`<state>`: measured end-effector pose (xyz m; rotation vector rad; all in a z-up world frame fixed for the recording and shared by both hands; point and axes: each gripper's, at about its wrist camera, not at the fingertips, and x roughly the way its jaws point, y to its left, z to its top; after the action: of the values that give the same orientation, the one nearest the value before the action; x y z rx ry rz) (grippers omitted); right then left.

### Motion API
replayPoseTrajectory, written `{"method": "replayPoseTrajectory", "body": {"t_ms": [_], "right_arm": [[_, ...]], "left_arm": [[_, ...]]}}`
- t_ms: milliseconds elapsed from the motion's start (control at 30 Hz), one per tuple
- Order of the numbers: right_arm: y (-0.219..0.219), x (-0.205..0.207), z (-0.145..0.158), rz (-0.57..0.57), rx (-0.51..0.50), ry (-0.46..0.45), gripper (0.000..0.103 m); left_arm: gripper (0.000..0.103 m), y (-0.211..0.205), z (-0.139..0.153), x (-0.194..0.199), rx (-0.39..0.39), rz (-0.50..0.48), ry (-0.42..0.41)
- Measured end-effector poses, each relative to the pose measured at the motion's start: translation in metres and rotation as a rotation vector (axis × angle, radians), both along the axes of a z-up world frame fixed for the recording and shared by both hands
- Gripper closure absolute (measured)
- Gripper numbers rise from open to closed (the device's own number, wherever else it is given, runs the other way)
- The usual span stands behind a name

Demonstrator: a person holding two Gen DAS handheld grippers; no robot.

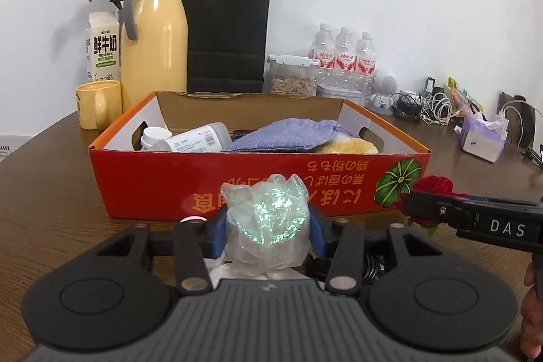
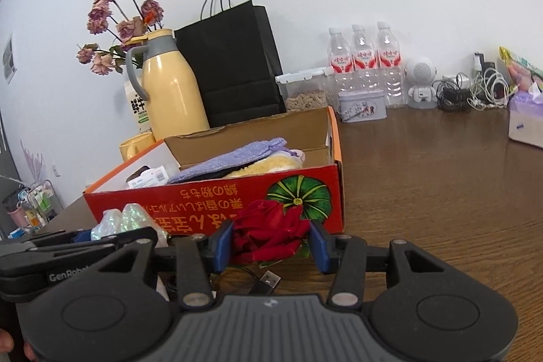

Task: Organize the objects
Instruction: 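Grasp the clear plastic bag with the left tool while the right tool carries the rose toward the box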

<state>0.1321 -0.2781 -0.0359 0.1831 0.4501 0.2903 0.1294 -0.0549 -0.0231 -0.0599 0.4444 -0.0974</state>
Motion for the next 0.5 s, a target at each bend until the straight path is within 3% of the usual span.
{"method": "replayPoseTrajectory", "body": {"t_ms": [500], "right_arm": [[0.0020, -0.0068, 0.0021, -0.004, -0.013, -0.041, 0.057]], "left_arm": [[0.056, 0.0081, 0.0038, -0.0066, -0.046, 0.008, -0.024]]}}
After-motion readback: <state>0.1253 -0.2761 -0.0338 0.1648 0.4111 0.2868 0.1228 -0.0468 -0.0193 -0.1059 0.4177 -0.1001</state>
